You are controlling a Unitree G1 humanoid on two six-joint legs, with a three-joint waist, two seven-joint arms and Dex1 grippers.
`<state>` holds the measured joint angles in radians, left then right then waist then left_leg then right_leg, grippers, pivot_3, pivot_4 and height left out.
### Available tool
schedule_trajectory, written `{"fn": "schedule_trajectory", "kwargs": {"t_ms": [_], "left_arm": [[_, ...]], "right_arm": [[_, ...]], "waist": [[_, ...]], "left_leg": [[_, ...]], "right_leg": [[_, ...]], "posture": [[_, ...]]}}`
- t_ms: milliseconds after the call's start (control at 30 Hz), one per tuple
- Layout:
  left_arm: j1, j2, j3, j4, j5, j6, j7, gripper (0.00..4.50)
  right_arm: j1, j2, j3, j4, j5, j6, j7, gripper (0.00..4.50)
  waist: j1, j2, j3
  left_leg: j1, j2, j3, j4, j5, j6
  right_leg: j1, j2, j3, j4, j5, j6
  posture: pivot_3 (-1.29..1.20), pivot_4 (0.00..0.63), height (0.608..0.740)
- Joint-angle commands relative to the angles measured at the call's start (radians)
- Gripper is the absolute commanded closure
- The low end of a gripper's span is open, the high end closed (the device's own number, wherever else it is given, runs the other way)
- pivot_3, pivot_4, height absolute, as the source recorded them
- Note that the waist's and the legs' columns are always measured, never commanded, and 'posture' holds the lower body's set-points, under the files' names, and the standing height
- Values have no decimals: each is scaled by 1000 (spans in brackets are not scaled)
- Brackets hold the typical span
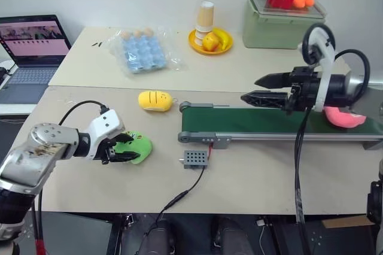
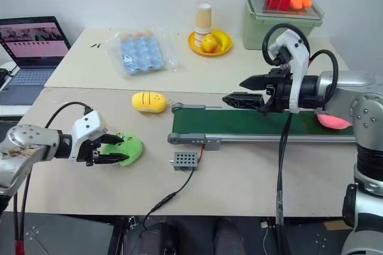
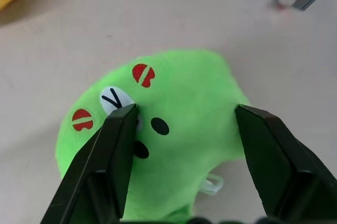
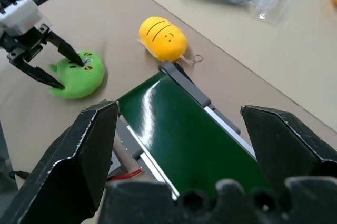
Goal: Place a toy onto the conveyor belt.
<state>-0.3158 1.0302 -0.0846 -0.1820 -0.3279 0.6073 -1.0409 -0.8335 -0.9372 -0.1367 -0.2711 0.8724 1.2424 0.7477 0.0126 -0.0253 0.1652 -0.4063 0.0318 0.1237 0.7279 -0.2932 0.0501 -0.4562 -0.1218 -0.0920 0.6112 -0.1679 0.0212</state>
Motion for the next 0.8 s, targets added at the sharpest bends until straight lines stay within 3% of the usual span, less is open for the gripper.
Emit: {"fn": "schedule_trajectory", "kwargs": {"t_ms": [33, 100, 333, 567, 800], "left_arm": [[-18, -17, -53, 76, 103, -67, 22, 1629], [-22, -24, -67, 90, 118, -86, 11, 2040], [-50, -44, -69, 111, 123, -90, -21, 4408], [-76, 67, -31, 67, 73, -49, -170, 4457], [-341, 41, 14, 44, -51, 108, -219, 4457]], "right_arm": [[-39, -28, -72, -46, 34, 34, -27, 46], [-44, -33, -79, -52, 39, 45, -36, 0], [-52, -48, -80, -59, 48, 62, -48, 0], [2, -99, -38, -110, 59, 56, 14, 0], [80, -121, -22, -153, 59, 30, 57, 0]], "waist": [[0, 2, -1], [0, 3, -2], [-1, 6, -4], [-4, 6, -4], [1, 5, -3]], "left_leg": [[1, 0, 0, 0, 0, 0], [1, 0, 0, 0, 0, 0], [2, 0, 0, 0, -1, 2], [0, 0, 0, 0, -1, 2], [-2, 0, -1, 1, -1, 2]], "right_leg": [[0, 0, 0, 0, 0, 0], [0, -1, 0, 0, 0, 0], [1, -2, 1, 1, 0, 0], [0, -2, 0, 0, 0, 0], [-1, -2, 0, 0, 0, 0]], "posture": [[0, 150, 734], [0, 150, 734], [0, 150, 734], [0, 150, 734], [0, 150, 734]]}}
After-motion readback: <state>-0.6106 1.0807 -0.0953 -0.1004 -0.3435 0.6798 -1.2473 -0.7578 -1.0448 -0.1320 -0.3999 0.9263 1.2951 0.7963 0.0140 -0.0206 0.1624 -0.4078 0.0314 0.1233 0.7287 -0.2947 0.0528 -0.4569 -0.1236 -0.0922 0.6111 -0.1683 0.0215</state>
